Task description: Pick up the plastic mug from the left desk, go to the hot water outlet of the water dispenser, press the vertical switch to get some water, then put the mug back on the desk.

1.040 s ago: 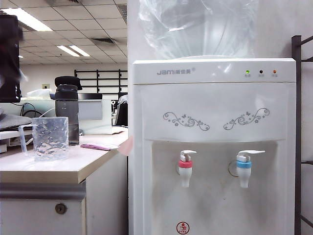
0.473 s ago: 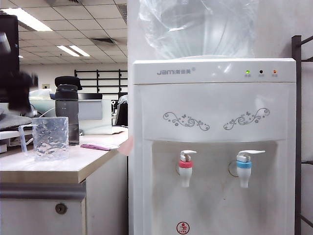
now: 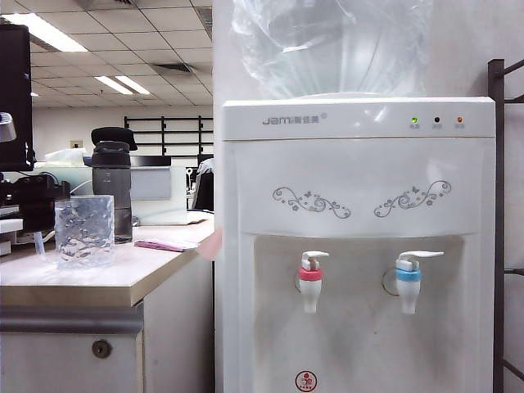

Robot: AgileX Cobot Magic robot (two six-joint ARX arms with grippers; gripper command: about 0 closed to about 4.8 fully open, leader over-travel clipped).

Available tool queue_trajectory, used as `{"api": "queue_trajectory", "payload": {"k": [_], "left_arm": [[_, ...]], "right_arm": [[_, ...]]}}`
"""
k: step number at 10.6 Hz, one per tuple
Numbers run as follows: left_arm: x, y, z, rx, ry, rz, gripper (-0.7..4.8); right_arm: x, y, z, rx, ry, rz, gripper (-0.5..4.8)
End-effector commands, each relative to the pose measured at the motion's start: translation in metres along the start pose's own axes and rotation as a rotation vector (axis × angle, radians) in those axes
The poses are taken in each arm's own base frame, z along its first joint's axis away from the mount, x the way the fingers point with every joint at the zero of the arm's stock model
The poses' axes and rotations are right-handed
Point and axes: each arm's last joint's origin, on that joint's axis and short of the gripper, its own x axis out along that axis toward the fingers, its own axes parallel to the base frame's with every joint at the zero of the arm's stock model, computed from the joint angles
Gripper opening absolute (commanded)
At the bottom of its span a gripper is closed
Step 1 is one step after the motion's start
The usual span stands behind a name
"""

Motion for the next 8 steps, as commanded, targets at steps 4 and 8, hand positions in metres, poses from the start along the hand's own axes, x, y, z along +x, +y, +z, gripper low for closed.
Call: {"api": "queue_trajectory", "payload": {"k": [4, 8], "left_arm": [[0.024, -0.006, 0.006, 0.020, -0.009, 0.014, 3.55], [0.031, 0.000, 0.004, 0.009, -0.016, 0.078, 3.55]], "right_arm": [[-0.001, 0.000, 0.003, -0.004, -0.022, 0.000, -0.06], [-0.001, 0.000, 0.003, -0.001, -0.022, 0.000, -0.06]]}}
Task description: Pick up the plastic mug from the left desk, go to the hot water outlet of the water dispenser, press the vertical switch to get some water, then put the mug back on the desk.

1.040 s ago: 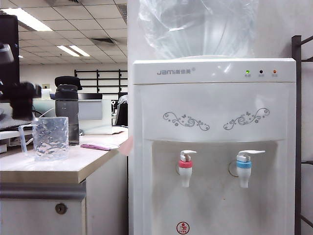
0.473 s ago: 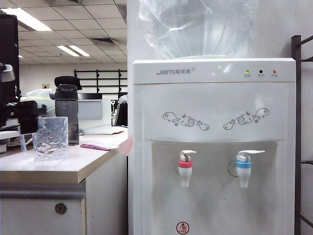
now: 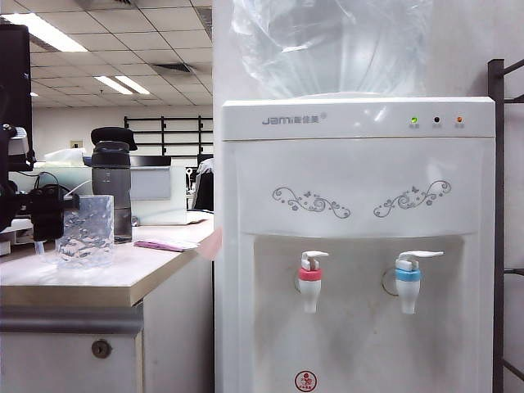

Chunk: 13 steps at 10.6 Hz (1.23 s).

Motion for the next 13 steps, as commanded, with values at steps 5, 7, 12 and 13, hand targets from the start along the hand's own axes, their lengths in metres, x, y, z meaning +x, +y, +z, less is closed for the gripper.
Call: {"api": "queue_trajectory", "payload": {"k": [5, 7, 12, 13], "left_arm": [[0.030, 0.012, 0.011, -0.022, -0.019, -0.032, 3.54], [0.048, 0.008, 0.012, 0.032, -0.019, -0.057, 3.54], [0.058, 0.015, 0.014, 0.098, -0.013, -0.125, 3.41], [0.059, 0.014, 0.014, 0.097, -0.014, -0.126, 3.41]], "right_arm": [[-0.001, 0.000, 0.002, -0.001, -0.015, 0.000, -0.06], [0.000, 0.000, 0.002, -0.001, -0.012, -0.001, -0.06], [0.001, 0.000, 0.001, 0.000, -0.007, -0.002, -0.06], [0.001, 0.000, 0.001, 0.000, -0.008, -0.002, -0.06]]}}
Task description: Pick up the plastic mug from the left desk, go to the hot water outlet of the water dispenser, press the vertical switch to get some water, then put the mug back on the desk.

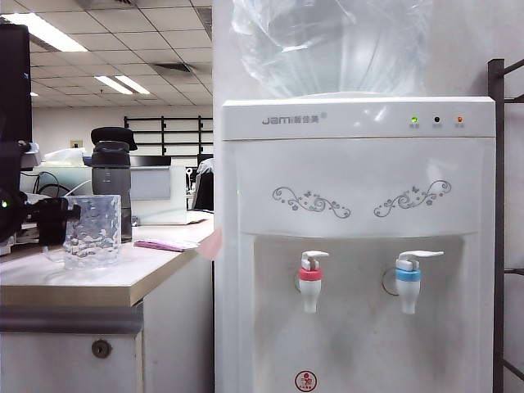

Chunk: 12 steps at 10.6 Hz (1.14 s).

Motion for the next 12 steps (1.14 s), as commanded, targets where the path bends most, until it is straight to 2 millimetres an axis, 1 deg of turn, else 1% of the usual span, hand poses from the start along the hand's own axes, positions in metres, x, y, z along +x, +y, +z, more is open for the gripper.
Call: {"api": "queue_trajectory", "payload": {"k": [1, 2, 3, 4, 6, 7, 9, 12], "left_arm": [[0.004, -0.001, 0.004, 0.014, -0.022, -0.006, 3.40], [0.007, -0.001, 0.005, 0.012, -0.034, -0.007, 2.46], [0.007, -0.001, 0.005, 0.012, -0.034, -0.007, 1.84], [0.007, -0.001, 0.005, 0.011, -0.034, -0.007, -0.08], [0.007, -0.001, 0.005, 0.011, -0.035, -0.009, -0.08], [0.006, -0.003, 0.007, 0.011, -0.038, -0.053, -0.08], [0.001, -0.004, 0.018, 0.010, -0.054, -0.081, -0.08], [-0.012, -0.004, 0.037, 0.011, -0.056, -0.110, -0.08]], "right_arm": [[0.000, 0.000, 0.002, -0.001, -0.013, -0.001, -0.06], [0.000, 0.000, 0.002, -0.001, -0.014, -0.001, -0.06], [0.000, 0.000, 0.002, -0.001, -0.014, -0.001, -0.06], [0.000, 0.000, 0.002, -0.001, -0.013, -0.001, -0.06], [0.000, 0.000, 0.002, -0.001, -0.013, -0.002, -0.06], [0.000, -0.001, 0.002, -0.001, -0.013, -0.025, -0.06], [-0.001, -0.004, 0.002, 0.000, -0.011, -0.130, -0.06], [-0.001, -0.004, 0.003, -0.001, -0.019, -0.143, -0.06]]}}
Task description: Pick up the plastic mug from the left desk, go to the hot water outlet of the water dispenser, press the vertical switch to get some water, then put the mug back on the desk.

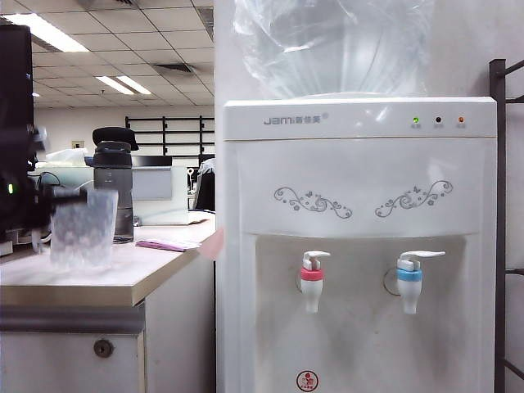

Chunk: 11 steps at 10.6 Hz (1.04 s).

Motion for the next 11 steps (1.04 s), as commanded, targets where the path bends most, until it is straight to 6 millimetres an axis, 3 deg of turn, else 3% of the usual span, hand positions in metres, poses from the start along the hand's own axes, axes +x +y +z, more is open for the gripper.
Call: {"api": "queue_trajectory", "payload": {"k": [1, 2, 3, 4, 5, 6, 9, 10, 11], "left_arm": [[-0.025, -0.005, 0.036, -0.002, -0.001, -0.128, -0.08], [-0.042, -0.009, 0.055, -0.005, -0.004, -0.213, -0.08], [-0.080, -0.027, 0.075, 0.007, 0.042, -0.339, -0.08], [-0.096, -0.037, 0.075, 0.018, 0.021, -0.383, -0.08], [-0.153, -0.102, 0.029, 0.064, -0.010, -0.628, -0.08], [-0.178, -0.128, -0.016, 0.095, 0.002, -0.628, -0.08], [-0.168, -0.143, -0.037, 0.049, -0.003, -0.633, -0.08], [-0.151, -0.155, -0.072, 0.035, -0.019, -0.628, -0.08], [-0.147, -0.158, -0.081, 0.042, -0.008, -0.630, -0.08]], "right_arm": [[-0.001, 0.000, 0.004, 0.000, -0.035, -0.011, -0.06], [-0.002, -0.001, 0.007, -0.001, -0.060, -0.014, -0.06], [-0.004, 0.000, 0.009, -0.004, -0.088, -0.013, -0.06], [-0.007, -0.001, 0.010, -0.004, -0.098, -0.014, -0.05], [-0.024, -0.001, 0.014, -0.007, -0.155, -0.017, -0.06], [-0.026, -0.001, 0.015, -0.007, -0.162, -0.016, -0.06], [-0.026, -0.001, 0.014, -0.007, -0.158, -0.016, -0.06], [-0.026, -0.001, 0.014, -0.007, -0.158, -0.016, -0.05], [-0.026, -0.001, 0.014, -0.007, -0.158, -0.015, -0.06]]}}
